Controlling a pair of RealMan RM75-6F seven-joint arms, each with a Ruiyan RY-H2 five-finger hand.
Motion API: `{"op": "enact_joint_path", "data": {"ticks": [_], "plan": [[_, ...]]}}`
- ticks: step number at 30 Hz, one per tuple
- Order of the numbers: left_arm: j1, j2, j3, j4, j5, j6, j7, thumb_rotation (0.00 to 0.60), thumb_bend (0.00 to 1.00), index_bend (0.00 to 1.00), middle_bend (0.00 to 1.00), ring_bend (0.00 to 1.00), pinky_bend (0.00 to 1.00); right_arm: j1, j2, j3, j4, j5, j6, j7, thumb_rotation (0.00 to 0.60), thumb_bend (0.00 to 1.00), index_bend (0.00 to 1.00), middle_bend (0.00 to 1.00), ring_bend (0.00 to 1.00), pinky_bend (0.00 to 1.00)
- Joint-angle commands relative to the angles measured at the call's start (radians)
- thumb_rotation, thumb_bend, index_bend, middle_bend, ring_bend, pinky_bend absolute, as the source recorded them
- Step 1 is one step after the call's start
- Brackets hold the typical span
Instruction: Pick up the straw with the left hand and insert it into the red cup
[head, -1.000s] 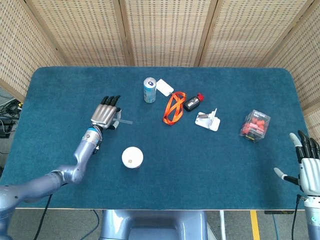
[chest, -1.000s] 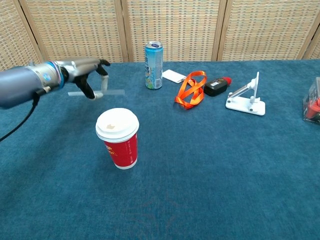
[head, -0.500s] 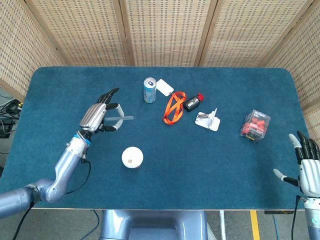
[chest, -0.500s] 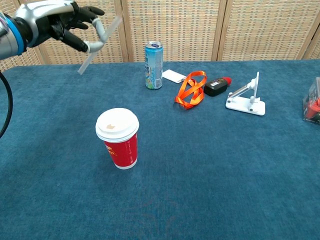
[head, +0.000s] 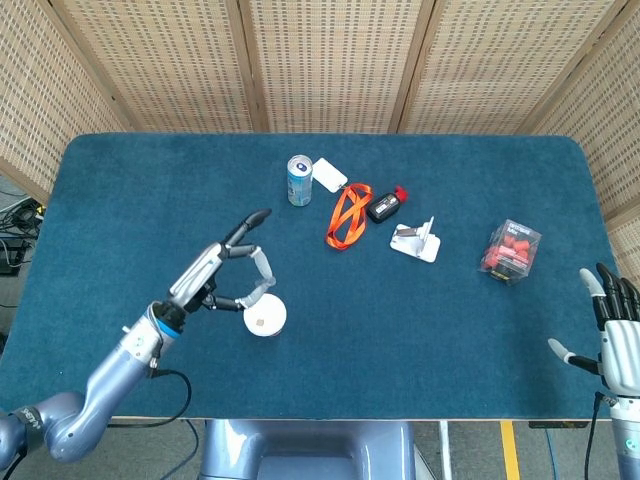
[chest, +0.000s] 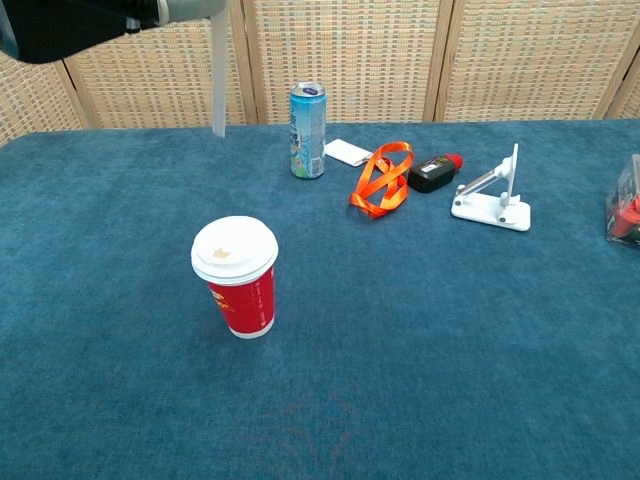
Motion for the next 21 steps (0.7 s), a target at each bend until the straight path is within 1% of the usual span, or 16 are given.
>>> {"op": "enact_joint_path", "data": {"ticks": [1, 5, 11, 21], "plan": [[0.012, -0.011, 0.046, -0.011, 0.05, 0.014, -0.005, 0.6, 0.41, 0.66, 0.0, 0.0, 0.0, -0.001, 0.0, -0.001, -0.001, -0.003, 0.003, 0.0, 0.6, 0.04, 0.07, 0.0, 0.0, 0.0], [0.028, -0.052, 0.098, 0.005, 0.077, 0.036, -0.024, 0.6, 0.41, 0.67, 0.0, 0.0, 0.0, -0.004, 0.003, -0.002, -0.004, -0.006, 0.009, 0.004, 0.6, 0.04, 0.07, 0.0, 0.0, 0.0], [0.033, -0.079, 0.125, 0.058, 0.084, 0.051, -0.062, 0.6, 0.41, 0.68, 0.0, 0.0, 0.0, -0.005, 0.005, -0.003, -0.007, -0.01, 0.012, 0.006, 0.6, 0.04, 0.07, 0.0, 0.0, 0.0], [0.021, -0.098, 0.153, 0.107, 0.095, 0.049, -0.103, 0.6, 0.41, 0.68, 0.0, 0.0, 0.0, -0.004, 0.004, -0.003, -0.009, -0.011, 0.012, 0.002, 0.6, 0.04, 0.07, 0.0, 0.0, 0.0]]}}
